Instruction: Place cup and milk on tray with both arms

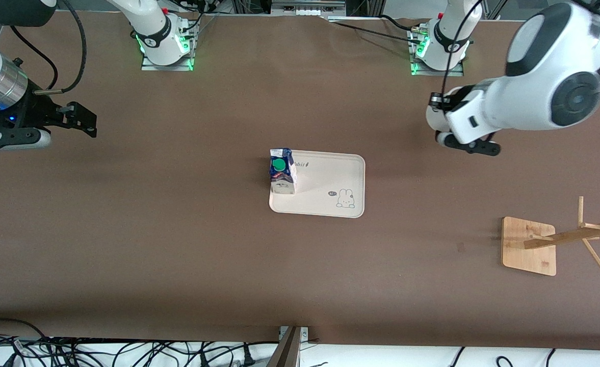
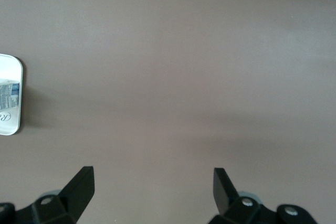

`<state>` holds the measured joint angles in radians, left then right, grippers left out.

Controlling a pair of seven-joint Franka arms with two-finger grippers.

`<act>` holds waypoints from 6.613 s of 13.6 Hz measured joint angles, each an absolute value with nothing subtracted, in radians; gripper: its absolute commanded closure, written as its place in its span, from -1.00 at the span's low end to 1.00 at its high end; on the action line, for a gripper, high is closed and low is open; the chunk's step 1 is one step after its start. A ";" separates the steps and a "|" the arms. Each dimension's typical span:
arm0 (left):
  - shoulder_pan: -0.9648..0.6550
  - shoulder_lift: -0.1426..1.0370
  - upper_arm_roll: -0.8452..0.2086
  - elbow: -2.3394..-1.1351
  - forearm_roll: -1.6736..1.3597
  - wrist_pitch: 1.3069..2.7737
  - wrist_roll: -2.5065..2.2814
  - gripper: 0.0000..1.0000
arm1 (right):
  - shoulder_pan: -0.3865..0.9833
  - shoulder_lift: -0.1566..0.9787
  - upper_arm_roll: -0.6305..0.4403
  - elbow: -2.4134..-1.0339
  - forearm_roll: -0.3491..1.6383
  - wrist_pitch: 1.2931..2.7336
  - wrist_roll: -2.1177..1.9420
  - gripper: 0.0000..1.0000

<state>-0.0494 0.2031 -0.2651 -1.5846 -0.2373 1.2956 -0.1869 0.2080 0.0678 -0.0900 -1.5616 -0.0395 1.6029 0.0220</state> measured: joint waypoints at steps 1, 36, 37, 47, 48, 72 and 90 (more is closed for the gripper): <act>-0.076 0.219 -0.267 -1.584 -0.237 1.308 -0.216 1.00 | 0.208 0.068 -0.090 -1.562 -0.040 1.603 0.022 -1.00; -0.484 0.766 -0.248 -1.471 0.039 2.071 -0.717 -1.00 | 0.104 0.069 -0.004 -1.565 -0.040 1.586 0.022 -1.00; -0.484 0.767 -0.248 -1.472 0.039 2.071 -0.721 -1.00 | 0.104 0.069 -0.004 -1.565 -0.040 1.585 0.022 -1.00; -0.411 0.623 -0.248 -1.449 0.039 1.893 -0.675 -1.00 | 0.104 0.069 -0.004 -1.565 -0.040 1.583 0.022 -1.00; -0.393 0.592 -0.249 -1.441 0.039 1.860 -0.666 -1.00 | 0.104 0.069 -0.004 -1.565 -0.040 1.583 0.022 -1.00; -0.019 0.202 -0.078 -1.428 -0.013 1.649 -0.133 -1.00 | 0.103 0.069 -0.004 -1.565 -0.040 1.580 0.022 -1.00; -0.043 -0.025 -0.053 -1.672 0.002 1.646 -0.094 -1.00 | 0.102 0.069 -0.004 -1.565 -0.040 1.580 0.022 -1.00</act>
<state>-0.0432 -0.0249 -0.0529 -1.6721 0.0017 1.6458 -0.0941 0.1025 0.0686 -0.0037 -1.5654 -0.0395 1.5801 0.0220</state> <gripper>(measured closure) 0.000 0.000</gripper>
